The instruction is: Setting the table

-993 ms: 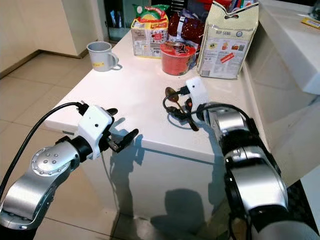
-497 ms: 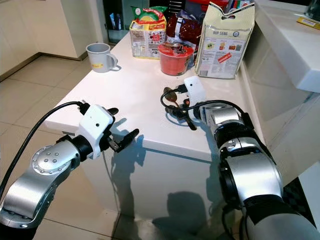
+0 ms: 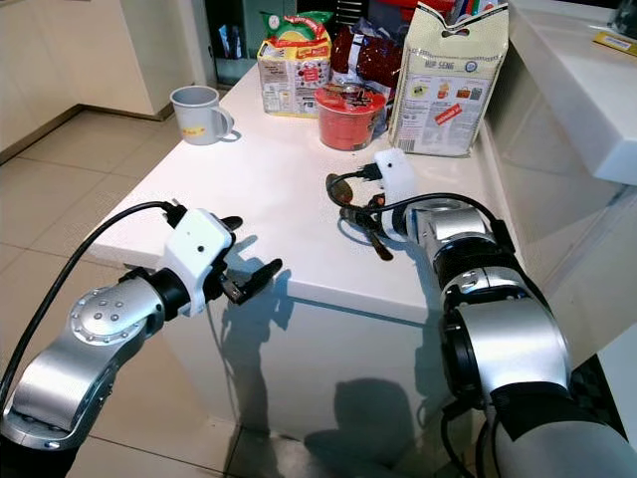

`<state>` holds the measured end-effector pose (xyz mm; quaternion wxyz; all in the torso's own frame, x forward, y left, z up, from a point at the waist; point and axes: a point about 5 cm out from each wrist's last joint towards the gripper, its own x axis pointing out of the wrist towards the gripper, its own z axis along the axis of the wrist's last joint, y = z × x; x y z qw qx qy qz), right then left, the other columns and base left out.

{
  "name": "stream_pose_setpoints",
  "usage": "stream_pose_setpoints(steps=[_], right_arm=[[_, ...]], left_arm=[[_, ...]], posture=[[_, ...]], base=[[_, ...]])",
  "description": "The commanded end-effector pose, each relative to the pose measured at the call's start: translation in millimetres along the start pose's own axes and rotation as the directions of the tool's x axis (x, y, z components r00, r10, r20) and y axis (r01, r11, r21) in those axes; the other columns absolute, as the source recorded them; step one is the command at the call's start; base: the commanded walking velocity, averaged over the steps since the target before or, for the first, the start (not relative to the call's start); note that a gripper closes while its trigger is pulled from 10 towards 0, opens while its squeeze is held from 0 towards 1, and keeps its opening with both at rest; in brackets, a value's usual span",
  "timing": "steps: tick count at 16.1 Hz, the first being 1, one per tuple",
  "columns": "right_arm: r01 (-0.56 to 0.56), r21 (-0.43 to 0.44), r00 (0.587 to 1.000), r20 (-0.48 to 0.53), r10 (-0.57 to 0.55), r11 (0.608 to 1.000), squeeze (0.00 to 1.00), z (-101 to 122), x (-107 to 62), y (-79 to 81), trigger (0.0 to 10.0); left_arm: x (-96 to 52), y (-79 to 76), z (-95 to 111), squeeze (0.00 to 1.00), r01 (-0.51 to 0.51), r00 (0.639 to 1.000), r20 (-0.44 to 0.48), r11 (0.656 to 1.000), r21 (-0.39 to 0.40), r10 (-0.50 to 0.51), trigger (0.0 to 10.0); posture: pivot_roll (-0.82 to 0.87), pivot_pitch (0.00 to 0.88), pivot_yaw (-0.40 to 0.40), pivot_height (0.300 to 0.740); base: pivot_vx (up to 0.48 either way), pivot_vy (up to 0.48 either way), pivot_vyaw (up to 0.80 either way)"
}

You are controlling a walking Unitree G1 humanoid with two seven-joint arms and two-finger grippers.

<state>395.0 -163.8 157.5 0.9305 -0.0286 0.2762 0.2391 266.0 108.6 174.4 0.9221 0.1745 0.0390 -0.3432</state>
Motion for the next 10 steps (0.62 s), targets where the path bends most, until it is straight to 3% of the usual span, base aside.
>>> stream_pose_setpoints(steps=[1, 10], right_arm=[[-0.027, 0.061, 0.987, -0.159, 0.036, 0.998, 0.0, -34.5, 3.7, 1.6, 0.0], [-0.106, 0.06, 0.98, -0.164, 0.115, 0.993, 0.0, -30.2, 2.4, 5.5, 0.0]], left_arm=[[0.5, -1.2, 0.6, 0.0, 0.016, 1.0, -0.002, 1.0, -0.002, -0.016, 10.0], [1.1, 1.0, 1.0, 0.0, 0.003, 1.0, 0.003, 1.0, 0.002, -0.003, 10.0]], posture=[[-0.02, 0.0, 0.006, 0.74], [-0.02, 0.0, 0.0, 0.74]], base=[[0.0, 0.0, 0.0], [0.0, 0.0, 0.0]])
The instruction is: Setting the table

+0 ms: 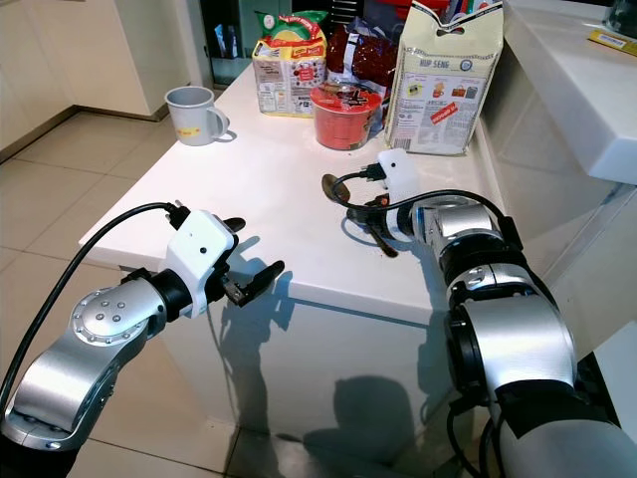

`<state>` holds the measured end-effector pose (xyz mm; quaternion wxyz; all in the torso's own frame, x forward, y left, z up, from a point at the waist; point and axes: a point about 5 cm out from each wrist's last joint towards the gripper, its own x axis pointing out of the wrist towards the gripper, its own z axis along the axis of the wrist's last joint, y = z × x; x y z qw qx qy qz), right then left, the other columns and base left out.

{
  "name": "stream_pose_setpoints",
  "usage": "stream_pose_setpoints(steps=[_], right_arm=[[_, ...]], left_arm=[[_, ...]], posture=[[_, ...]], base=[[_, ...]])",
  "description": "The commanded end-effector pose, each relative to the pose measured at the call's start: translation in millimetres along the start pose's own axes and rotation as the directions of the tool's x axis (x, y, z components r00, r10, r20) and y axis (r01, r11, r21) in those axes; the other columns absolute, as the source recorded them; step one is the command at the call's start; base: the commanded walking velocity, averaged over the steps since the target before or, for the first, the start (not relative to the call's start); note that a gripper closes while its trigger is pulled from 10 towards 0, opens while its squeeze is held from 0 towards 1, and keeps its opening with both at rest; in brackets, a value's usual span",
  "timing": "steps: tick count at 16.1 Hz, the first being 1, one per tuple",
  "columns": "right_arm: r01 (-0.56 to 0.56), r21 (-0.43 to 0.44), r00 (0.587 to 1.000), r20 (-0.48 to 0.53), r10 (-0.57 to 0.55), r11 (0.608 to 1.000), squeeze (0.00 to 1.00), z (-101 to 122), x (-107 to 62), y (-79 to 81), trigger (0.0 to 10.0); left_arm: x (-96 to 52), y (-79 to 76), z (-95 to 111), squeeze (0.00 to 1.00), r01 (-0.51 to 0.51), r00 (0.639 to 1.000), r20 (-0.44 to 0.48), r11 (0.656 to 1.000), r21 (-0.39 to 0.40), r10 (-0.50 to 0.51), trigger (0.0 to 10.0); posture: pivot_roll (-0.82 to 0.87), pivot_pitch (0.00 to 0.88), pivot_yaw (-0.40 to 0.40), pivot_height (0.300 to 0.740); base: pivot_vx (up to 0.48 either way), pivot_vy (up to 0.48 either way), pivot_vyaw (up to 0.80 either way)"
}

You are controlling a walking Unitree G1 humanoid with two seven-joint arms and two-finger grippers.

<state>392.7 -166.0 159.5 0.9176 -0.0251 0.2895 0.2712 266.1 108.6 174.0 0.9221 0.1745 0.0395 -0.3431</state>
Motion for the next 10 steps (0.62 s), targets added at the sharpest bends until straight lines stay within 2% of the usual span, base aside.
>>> stream_pose_setpoints(steps=[1, 10], right_arm=[[-0.042, 0.063, 0.989, -0.136, 0.05, 0.997, 0.0, -30.0, 7.1, 5.8, 0.0], [-0.116, 0.119, 0.988, -0.091, 0.127, 0.986, 0.0, -25.8, 7.2, 10.7, 0.0]], left_arm=[[1.1, 1.4, 1.4, 0.0, 0.001, 1.0, 0.004, 1.0, 0.003, -0.001, 10.0], [3.5, 9.5, 4.7, 0.0, -0.059, 0.998, 0.026, 0.998, 0.004, 0.059, 10.0]], posture=[[-0.02, 0.0, 0.0, 0.74], [-0.03, 0.0, -0.004, 0.74]], base=[[0.0, 0.0, 0.0], [0.0, 0.0, 0.0]])
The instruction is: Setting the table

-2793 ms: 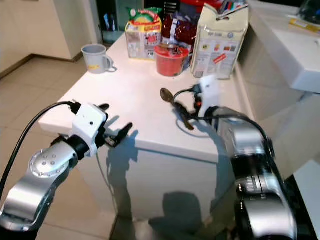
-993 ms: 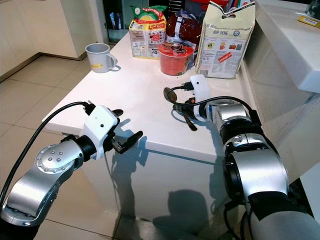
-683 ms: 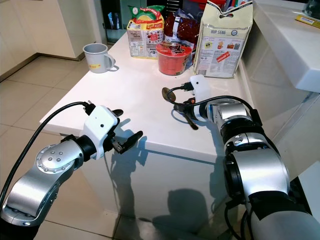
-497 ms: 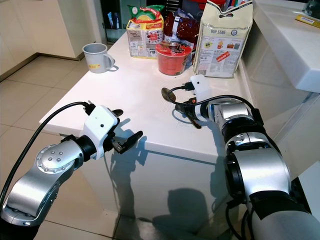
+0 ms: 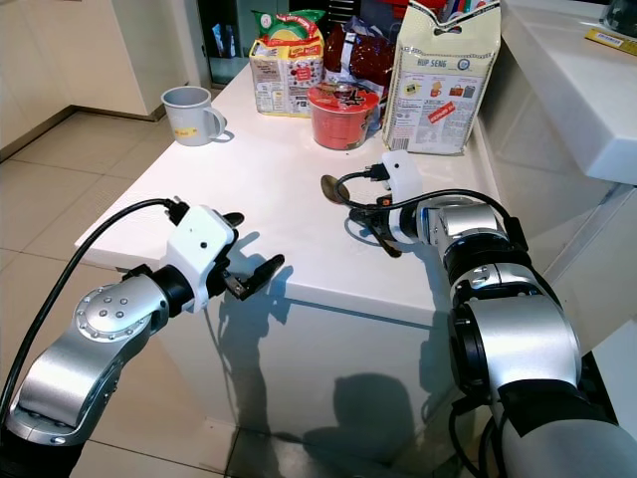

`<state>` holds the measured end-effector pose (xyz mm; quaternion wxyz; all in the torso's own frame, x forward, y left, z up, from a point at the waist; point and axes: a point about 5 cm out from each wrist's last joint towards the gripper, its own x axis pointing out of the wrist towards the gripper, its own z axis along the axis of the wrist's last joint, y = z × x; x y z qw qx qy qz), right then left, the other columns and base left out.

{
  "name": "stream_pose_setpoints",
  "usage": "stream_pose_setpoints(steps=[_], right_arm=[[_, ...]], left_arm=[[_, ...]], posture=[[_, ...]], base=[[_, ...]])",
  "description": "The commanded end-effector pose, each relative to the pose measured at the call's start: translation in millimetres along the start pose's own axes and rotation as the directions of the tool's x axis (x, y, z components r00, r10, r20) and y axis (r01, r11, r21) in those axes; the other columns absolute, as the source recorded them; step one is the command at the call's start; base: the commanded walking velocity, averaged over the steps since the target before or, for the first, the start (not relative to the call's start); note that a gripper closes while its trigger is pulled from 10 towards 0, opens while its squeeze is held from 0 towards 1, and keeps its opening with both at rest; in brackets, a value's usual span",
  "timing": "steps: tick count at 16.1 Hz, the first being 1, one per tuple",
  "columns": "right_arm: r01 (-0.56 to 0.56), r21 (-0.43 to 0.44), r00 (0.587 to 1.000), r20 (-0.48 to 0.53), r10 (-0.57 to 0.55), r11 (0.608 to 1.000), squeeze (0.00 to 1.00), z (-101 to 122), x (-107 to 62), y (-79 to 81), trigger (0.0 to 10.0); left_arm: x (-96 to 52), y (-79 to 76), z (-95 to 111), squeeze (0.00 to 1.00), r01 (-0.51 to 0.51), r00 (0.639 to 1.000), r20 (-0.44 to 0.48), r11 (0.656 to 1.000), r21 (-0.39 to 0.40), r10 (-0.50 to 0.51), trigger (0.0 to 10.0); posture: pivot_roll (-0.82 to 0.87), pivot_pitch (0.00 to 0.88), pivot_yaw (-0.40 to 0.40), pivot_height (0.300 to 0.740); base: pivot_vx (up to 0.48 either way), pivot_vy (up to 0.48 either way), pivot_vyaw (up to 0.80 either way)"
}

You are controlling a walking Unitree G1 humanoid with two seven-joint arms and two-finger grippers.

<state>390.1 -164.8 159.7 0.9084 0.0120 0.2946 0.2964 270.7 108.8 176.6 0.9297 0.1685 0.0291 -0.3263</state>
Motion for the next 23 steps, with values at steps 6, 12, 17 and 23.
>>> stream_pose_setpoints(steps=[6, 12, 17, 23], right_arm=[[-0.251, 0.325, 0.948, 0.275, 0.162, 0.912, 0.0, 31.2, -7.7, 12.6, 0.0], [-0.56, 0.406, 0.788, 0.531, 0.312, 0.723, 0.0, 68.8, -33.3, 26.4, 0.0], [-0.65, 0.381, 0.69, 0.658, 0.301, 0.657, 0.0, 60.6, -49.9, 56.7, 0.0], [-0.086, 0.309, 0.623, 0.759, -0.19, 0.947, 0.0, 22.2, -102.3, 79.4, 10.0]], left_arm=[[0.3, 25.8, 3.8, 0.0, -0.192, 0.981, 0.021, 0.981, -0.008, 0.193, 10.0], [-0.3, 43.1, 8.8, 0.0, -0.304, 0.951, 0.039, 0.952, -0.042, 0.306, 10.0], [-0.6, 49.1, 18.9, 0.0, -0.422, 0.898, 0.092, 0.902, -0.092, 0.43, 10.0], [-12.9, 47.3, 14.5, 0.0, -0.476, 0.876, 0.062, 0.877, -0.059, 0.479, 10.0]], posture=[[-0.02, 0.0, -0.026, 0.74], [-0.02, 0.0, -0.009, 0.74], [-0.01, 0.0, 0.001, 0.74], [-0.05, 0.0, 0.015, 0.74]], base=[[0.0, 0.0, 0.0], [0.0, 0.0, 0.0], [0.0, 0.0, 0.0], [-0.04, 0.0, 0.0]])
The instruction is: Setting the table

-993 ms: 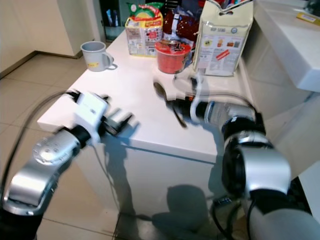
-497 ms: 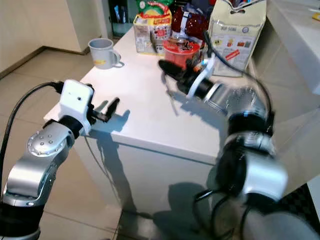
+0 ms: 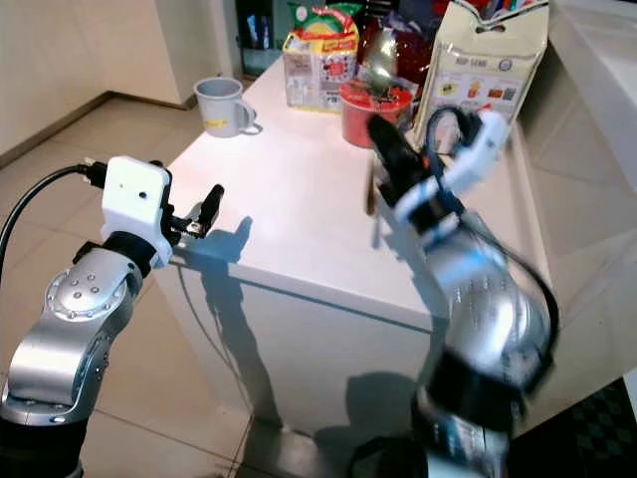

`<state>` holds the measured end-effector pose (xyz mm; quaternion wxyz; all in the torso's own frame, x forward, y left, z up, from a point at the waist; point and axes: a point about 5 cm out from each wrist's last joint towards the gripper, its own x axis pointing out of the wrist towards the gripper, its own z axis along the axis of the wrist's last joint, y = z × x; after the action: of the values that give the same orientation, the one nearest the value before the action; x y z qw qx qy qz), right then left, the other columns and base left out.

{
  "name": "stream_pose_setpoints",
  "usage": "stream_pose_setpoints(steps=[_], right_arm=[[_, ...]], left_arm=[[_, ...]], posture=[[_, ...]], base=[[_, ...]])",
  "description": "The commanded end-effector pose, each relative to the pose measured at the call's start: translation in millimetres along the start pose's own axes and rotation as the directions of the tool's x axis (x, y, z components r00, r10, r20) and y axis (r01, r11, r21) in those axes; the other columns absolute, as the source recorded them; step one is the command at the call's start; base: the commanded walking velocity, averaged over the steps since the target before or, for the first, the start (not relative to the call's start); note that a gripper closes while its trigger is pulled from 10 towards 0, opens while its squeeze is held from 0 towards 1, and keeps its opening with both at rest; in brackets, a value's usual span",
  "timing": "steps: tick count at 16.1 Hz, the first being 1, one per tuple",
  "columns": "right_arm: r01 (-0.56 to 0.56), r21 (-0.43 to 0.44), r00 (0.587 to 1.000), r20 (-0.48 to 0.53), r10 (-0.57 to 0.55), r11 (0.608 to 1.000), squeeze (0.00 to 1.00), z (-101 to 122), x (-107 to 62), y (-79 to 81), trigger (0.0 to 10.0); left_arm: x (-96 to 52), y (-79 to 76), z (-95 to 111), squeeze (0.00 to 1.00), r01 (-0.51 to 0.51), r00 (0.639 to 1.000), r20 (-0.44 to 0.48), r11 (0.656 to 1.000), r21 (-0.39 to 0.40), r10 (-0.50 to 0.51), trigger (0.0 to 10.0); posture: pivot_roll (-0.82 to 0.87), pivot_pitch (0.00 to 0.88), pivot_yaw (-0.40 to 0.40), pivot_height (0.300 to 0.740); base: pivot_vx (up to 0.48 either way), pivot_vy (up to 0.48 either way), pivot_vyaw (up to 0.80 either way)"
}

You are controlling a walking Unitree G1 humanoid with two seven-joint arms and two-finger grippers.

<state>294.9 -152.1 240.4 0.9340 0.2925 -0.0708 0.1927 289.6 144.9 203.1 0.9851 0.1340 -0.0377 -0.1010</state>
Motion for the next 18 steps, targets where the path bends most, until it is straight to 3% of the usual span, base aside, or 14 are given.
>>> stream_pose_setpoints(steps=[1, 3, 4, 7, 12, 18], right_arm=[[0.029, -0.086, 0.999, 0.026, -0.027, 0.996, 0.0, 3.8, -5.4, 6.8, 10.0], [0.063, -0.173, 0.998, 0.016, -0.061, 0.983, 0.0, -6.5, -18.0, 11.9, 10.0], [0.071, -0.213, 0.996, -0.038, -0.081, 0.975, 0.0, -15.5, -23.1, 12.0, 10.0], [0.125, -0.282, 0.985, -0.077, -0.152, 0.951, 0.0, -29.6, -27.3, 7.2, 10.0], [0.173, -0.321, 0.977, -0.06, -0.202, 0.931, 0.0, -33.0, -30.4, -0.8, 10.0], [0.171, -0.313, 0.98, -0.049, -0.195, 0.934, 0.0, -34.0, -29.1, 0.4, 10.0]], left_arm=[[-2.4, 0.6, 2.9, 0.0, -0.015, 1.0, 0.003, 1.0, 0.01, 0.015, 10.0], [-3.4, -7.3, 2.6, 0.0, 0.034, 0.999, -0.004, 0.999, 0.015, -0.034, 10.0], [-0.4, -10.6, 3.8, 0.0, 0.062, 0.998, 0.006, 0.998, 0.019, -0.062, 10.0], [8.9, -13.7, 8.6, 0.0, 0.059, 0.998, 0.028, 0.998, 0.015, -0.06, 10.0], [9.1, -12.3, 6.5, 0.0, 0.034, 0.999, 0.025, 0.999, 0.016, -0.034, 10.0], [11.4, -10.0, 8.1, 0.0, 0.024, 0.999, 0.037, 0.999, 0.023, -0.024, 10.0]], posture=[[-0.05, 0.0, 0.017, 0.74], [-0.06, 0.0, 0.039, 0.74], [-0.07, 0.0, 0.044, 0.74], [-0.06, 0.0, 0.031, 0.74], [-0.04, 0.0, 0.017, 0.74], [-0.03, 0.0, 0.002, 0.74]], base=[[0.0, 0.0, 0.0], [0.0, 0.0, 0.0], [0.0, 0.0, 0.0], [0.0, 0.0, 0.0], [0.0, 0.0, 0.0], [-0.293, 0.0, 0.0]])
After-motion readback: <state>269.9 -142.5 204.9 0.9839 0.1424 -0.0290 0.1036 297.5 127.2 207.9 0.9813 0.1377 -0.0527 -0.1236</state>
